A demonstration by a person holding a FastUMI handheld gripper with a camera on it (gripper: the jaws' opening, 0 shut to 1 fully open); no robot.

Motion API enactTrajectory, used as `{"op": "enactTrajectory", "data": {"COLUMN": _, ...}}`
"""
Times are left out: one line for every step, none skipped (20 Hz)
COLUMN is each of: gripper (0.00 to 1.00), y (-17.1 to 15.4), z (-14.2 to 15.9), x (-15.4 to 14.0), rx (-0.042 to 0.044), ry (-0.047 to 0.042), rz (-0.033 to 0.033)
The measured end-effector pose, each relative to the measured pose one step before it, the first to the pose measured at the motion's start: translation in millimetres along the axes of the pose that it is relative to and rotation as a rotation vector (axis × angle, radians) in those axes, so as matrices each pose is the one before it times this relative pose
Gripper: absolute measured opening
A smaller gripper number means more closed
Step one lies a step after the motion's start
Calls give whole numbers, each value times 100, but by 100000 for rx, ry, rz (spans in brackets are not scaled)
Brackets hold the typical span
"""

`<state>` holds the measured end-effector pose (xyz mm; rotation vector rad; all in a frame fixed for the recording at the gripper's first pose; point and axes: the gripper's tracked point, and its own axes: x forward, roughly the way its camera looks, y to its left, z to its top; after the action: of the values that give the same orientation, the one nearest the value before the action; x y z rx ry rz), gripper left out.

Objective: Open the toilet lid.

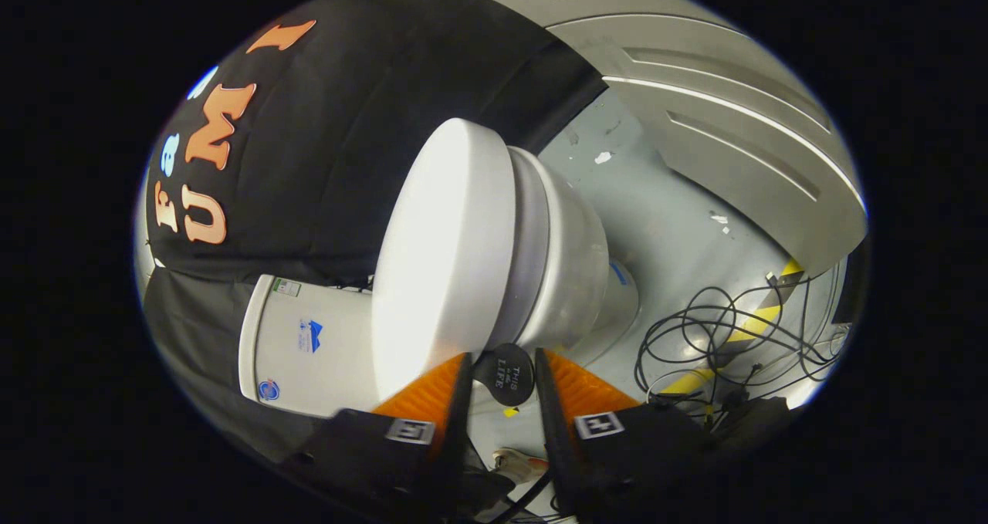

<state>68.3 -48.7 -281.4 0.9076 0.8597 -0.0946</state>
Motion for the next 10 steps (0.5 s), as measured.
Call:
{"op": "enactTrajectory", "data": {"gripper": 39, "y": 27, "z": 15, "x": 84, "rx": -282, "ry": 304, "rz": 339}}
{"op": "enactTrajectory", "data": {"gripper": 38, "y": 48, "z": -39, "x": -282, "rx": 500, "ry": 308, "rz": 480}}
{"op": "enactTrajectory", "data": {"gripper": 37, "y": -81, "z": 126, "x": 34, "rx": 201, "ry": -643, "rz": -670}}
{"op": "enactTrajectory", "data": {"gripper": 33, "y": -169, "z": 0, "x": -88, "rx": 779, "ry": 633, "rz": -172}}
{"op": "enactTrajectory", "data": {"gripper": 29, "y": 20, "z": -67, "x": 95, "rx": 169, "ry": 564, "rz": 14}}
{"op": "enactTrajectory", "data": {"gripper": 24, "y": -37, "z": -45, "x": -161, "rx": 249, "ry": 119, "rz": 165}}
{"op": "enactTrajectory", "data": {"gripper": 25, "y": 131, "z": 108, "x": -75, "rx": -150, "ry": -166, "rz": 419}}
{"op": "enactTrajectory", "data": {"gripper": 24, "y": -222, "z": -250, "x": 300, "rx": 380, "ry": -45, "rz": 55}}
{"op": "enactTrajectory", "data": {"gripper": 18, "y": 222, "z": 1, "x": -480, "rx": 602, "ry": 756, "rz": 759}}
{"op": "enactTrajectory", "data": {"gripper": 18, "y": 60, "z": 114, "x": -124, "rx": -274, "ry": 388, "rz": 186}}
